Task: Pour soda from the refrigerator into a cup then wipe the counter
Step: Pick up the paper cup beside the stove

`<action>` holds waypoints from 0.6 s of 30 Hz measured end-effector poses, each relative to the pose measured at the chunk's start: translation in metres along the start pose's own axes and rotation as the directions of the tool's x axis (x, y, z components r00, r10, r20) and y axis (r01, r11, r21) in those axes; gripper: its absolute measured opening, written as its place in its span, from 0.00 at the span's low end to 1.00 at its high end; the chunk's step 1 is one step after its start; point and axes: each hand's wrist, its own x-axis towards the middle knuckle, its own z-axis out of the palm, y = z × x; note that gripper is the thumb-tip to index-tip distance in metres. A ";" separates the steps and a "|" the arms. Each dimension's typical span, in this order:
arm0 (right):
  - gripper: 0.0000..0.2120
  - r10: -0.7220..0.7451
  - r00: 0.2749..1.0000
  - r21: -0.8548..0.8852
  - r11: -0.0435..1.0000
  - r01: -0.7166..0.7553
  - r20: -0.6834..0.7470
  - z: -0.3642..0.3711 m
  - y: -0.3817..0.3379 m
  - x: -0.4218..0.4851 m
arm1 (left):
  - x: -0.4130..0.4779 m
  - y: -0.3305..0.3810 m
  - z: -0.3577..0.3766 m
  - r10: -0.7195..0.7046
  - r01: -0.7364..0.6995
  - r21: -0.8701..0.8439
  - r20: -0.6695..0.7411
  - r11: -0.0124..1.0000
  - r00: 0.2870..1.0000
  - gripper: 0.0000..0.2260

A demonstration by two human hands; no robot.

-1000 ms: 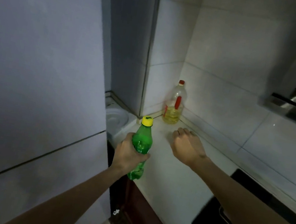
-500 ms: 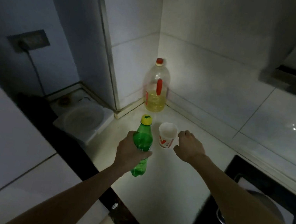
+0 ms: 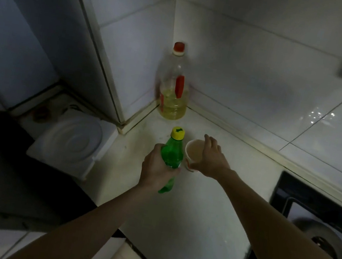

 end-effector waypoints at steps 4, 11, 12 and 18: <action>0.52 0.007 0.999 -0.016 1.000 -0.007 -0.039 0.016 -0.001 0.006 | 0.011 -0.004 0.002 -0.002 0.002 -0.001 0.022 1.000 1.000 0.28; 0.48 0.045 0.991 -0.007 0.999 -0.046 -0.126 0.011 -0.002 -0.006 | 0.021 0.004 0.000 0.009 -0.010 0.013 0.066 1.000 0.998 0.28; 0.48 0.042 0.989 -0.005 0.999 -0.043 -0.140 0.006 -0.001 -0.010 | 0.022 0.009 0.001 0.021 -0.022 0.014 0.076 1.000 0.997 0.28; 0.49 0.078 0.963 0.007 0.997 -0.079 -0.259 -0.037 0.018 -0.046 | 0.017 0.049 0.021 0.146 -0.152 0.035 0.149 0.988 0.978 0.29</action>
